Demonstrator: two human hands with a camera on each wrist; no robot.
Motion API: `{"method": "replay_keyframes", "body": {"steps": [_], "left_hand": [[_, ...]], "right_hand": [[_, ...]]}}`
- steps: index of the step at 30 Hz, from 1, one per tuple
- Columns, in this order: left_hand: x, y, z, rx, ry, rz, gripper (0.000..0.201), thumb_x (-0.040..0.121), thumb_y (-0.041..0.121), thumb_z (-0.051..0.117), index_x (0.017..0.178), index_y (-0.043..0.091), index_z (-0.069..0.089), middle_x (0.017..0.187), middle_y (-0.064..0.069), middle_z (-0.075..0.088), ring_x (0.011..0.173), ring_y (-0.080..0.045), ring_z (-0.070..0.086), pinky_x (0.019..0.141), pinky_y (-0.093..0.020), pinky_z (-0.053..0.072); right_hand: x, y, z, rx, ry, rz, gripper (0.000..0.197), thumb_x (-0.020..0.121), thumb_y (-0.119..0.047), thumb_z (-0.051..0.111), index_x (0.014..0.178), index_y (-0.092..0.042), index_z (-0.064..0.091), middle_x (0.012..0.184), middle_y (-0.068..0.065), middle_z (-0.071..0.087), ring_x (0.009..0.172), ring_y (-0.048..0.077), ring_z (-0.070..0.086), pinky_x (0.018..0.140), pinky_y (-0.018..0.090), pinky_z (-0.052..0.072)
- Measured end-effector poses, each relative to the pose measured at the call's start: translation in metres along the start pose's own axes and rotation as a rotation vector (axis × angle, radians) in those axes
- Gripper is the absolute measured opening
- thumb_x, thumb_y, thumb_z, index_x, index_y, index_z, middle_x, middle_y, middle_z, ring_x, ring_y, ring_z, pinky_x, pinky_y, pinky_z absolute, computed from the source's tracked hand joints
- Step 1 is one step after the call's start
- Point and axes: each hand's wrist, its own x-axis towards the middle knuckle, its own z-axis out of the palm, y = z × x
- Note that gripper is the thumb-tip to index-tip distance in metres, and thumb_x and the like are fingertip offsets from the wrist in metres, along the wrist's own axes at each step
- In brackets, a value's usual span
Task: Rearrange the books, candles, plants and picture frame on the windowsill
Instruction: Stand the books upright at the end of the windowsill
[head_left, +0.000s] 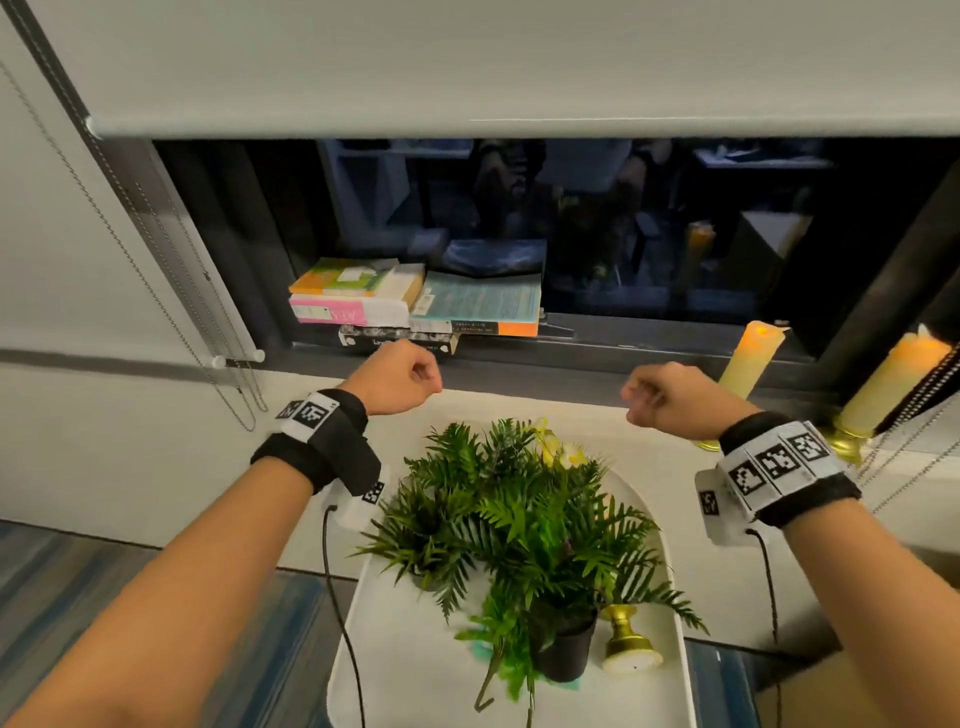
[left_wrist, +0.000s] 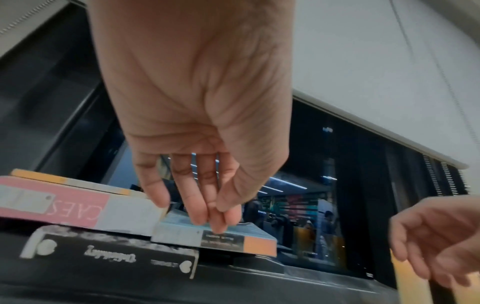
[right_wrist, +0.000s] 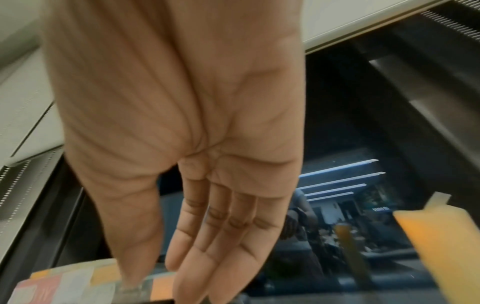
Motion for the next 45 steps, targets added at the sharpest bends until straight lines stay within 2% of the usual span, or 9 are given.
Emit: {"method": "replay_keyframes", "body": {"steps": [5, 10, 13, 18, 22, 26, 30, 33, 45], "left_hand": [[0.028, -0.048, -0.028, 0.093, 0.075, -0.127, 0.017, 0.078, 0.003, 0.055, 0.074, 0.013, 0.069, 0.084, -0.008, 0.071, 0.079, -0.024, 0.065, 0.078, -0.038, 0.055], [0.044, -0.102, -0.04, 0.249, 0.114, -0.273, 0.015, 0.079, 0.013, 0.054, 0.082, 0.023, 0.064, 0.095, -0.002, 0.068, 0.088, -0.024, 0.063, 0.081, -0.037, 0.053], [0.066, -0.122, -0.048, 0.283, 0.177, -0.275, 0.018, 0.082, 0.017, 0.059, 0.098, 0.022, 0.063, 0.106, -0.002, 0.066, 0.097, -0.024, 0.061, 0.086, -0.035, 0.05], [0.1, -0.144, -0.056, 0.344, 0.351, -0.295, 0.035, 0.083, 0.024, 0.06, 0.116, 0.014, 0.055, 0.122, -0.008, 0.053, 0.113, -0.03, 0.049, 0.093, -0.044, 0.043], [0.115, -0.17, -0.06, 0.365, 0.409, -0.338, 0.057, 0.078, 0.03, 0.069, 0.127, 0.017, 0.044, 0.129, -0.01, 0.04, 0.119, -0.03, 0.042, 0.098, -0.044, 0.039], [0.127, -0.189, -0.062, 0.485, 0.353, -0.205, 0.073, 0.072, 0.029, 0.071, 0.137, 0.021, 0.037, 0.135, -0.01, 0.037, 0.125, -0.03, 0.038, 0.105, -0.047, 0.034], [0.141, -0.185, -0.042, 0.507, 0.296, -0.025, 0.082, 0.072, 0.02, 0.068, 0.144, 0.024, 0.031, 0.148, -0.007, 0.029, 0.138, -0.027, 0.026, 0.115, -0.049, 0.018], [0.151, -0.177, -0.026, 0.483, 0.327, 0.029, 0.087, 0.067, 0.016, 0.072, 0.144, 0.023, 0.032, 0.146, -0.007, 0.034, 0.136, -0.027, 0.029, 0.114, -0.052, 0.017], [0.156, -0.16, -0.014, 0.47, 0.387, -0.066, 0.095, 0.052, 0.011, 0.082, 0.138, 0.015, 0.042, 0.138, -0.015, 0.04, 0.132, -0.035, 0.032, 0.112, -0.058, 0.015]], "right_hand": [[0.054, -0.046, -0.021, 0.001, 0.01, -0.079, 0.014, 0.082, -0.012, 0.069, 0.095, -0.014, 0.064, 0.084, 0.002, 0.071, 0.079, 0.016, 0.065, 0.079, 0.029, 0.052], [0.108, -0.09, -0.035, -0.046, 0.056, -0.127, 0.011, 0.081, -0.013, 0.068, 0.09, -0.018, 0.065, 0.079, -0.002, 0.069, 0.072, 0.007, 0.063, 0.072, 0.022, 0.052], [0.146, -0.116, -0.031, -0.093, 0.081, -0.134, 0.011, 0.079, -0.015, 0.067, 0.09, -0.017, 0.066, 0.08, -0.002, 0.067, 0.077, 0.016, 0.062, 0.078, 0.028, 0.052], [0.201, -0.144, 0.004, -0.175, 0.011, -0.111, 0.02, 0.081, -0.021, 0.067, 0.098, -0.018, 0.058, 0.101, 0.006, 0.064, 0.096, 0.026, 0.061, 0.084, 0.037, 0.052], [0.228, -0.151, 0.043, -0.28, 0.037, -0.078, 0.051, 0.079, -0.03, 0.07, 0.123, -0.02, 0.047, 0.124, 0.007, 0.048, 0.115, 0.029, 0.049, 0.095, 0.037, 0.043], [0.238, -0.142, 0.069, -0.532, 0.01, -0.013, 0.086, 0.072, -0.032, 0.075, 0.142, -0.026, 0.025, 0.138, 0.007, 0.034, 0.128, 0.032, 0.036, 0.106, 0.044, 0.031], [0.249, -0.126, 0.085, -0.535, 0.018, 0.035, 0.093, 0.079, -0.005, 0.065, 0.149, -0.027, 0.007, 0.155, 0.012, 0.015, 0.144, 0.037, 0.011, 0.116, 0.056, 0.014], [0.248, -0.123, 0.083, -0.563, -0.024, 0.025, 0.095, 0.084, 0.007, 0.052, 0.152, -0.028, -0.005, 0.161, 0.005, -0.001, 0.146, 0.039, 0.0, 0.112, 0.067, 0.004], [0.18, -0.03, 0.043, -0.443, 0.331, 0.107, 0.083, 0.087, 0.001, 0.054, 0.149, -0.035, 0.012, 0.157, -0.011, 0.021, 0.146, 0.025, 0.02, 0.109, 0.069, 0.015]]}}
